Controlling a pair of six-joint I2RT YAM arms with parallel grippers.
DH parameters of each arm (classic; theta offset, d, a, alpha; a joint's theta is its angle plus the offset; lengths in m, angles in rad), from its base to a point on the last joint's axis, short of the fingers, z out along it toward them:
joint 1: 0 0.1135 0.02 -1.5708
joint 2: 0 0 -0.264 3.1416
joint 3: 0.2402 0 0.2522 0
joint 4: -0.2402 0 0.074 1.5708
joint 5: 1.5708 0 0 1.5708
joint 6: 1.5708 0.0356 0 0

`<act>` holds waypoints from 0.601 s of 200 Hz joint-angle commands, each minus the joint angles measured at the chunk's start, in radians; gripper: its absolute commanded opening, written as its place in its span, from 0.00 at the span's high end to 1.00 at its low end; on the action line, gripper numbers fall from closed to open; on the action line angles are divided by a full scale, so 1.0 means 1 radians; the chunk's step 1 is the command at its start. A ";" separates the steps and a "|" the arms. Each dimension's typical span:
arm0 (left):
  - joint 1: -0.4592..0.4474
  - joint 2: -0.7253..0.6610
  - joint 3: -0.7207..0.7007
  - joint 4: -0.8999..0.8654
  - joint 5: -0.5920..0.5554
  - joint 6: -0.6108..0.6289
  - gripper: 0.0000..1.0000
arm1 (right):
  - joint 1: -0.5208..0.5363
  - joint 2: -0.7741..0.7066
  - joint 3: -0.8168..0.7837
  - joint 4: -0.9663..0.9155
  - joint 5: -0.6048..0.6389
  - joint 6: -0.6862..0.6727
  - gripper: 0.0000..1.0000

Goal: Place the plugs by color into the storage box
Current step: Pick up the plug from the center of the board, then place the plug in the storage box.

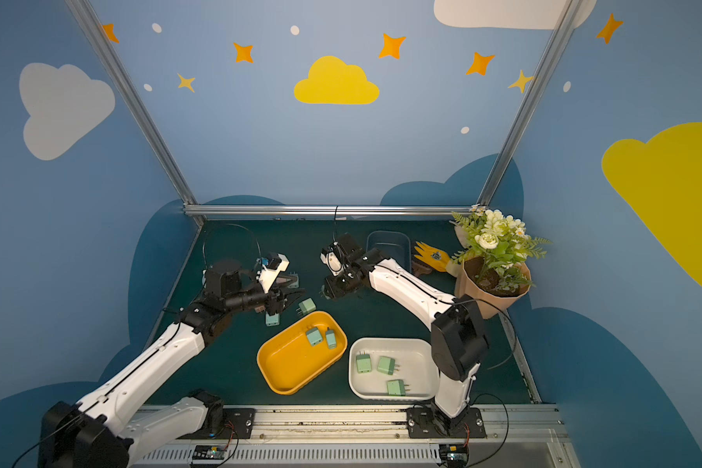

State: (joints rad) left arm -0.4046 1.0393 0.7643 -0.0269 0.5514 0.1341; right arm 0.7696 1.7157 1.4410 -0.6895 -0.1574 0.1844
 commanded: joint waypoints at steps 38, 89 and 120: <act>-0.208 0.051 -0.009 -0.073 -0.025 0.143 0.44 | 0.063 -0.307 -0.322 0.016 0.081 0.170 0.61; -0.328 0.078 -0.022 -0.086 -0.004 0.198 0.44 | 0.091 -0.546 -0.526 -0.064 0.132 0.305 0.62; -0.357 0.082 -0.014 -0.094 -0.014 0.206 0.44 | 0.108 -0.653 -0.563 -0.164 0.181 0.364 0.62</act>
State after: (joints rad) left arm -0.7444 1.1168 0.7422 -0.0956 0.5312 0.3111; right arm 0.8642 1.1324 0.8955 -0.7605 -0.0345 0.4717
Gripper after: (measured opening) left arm 0.557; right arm 0.458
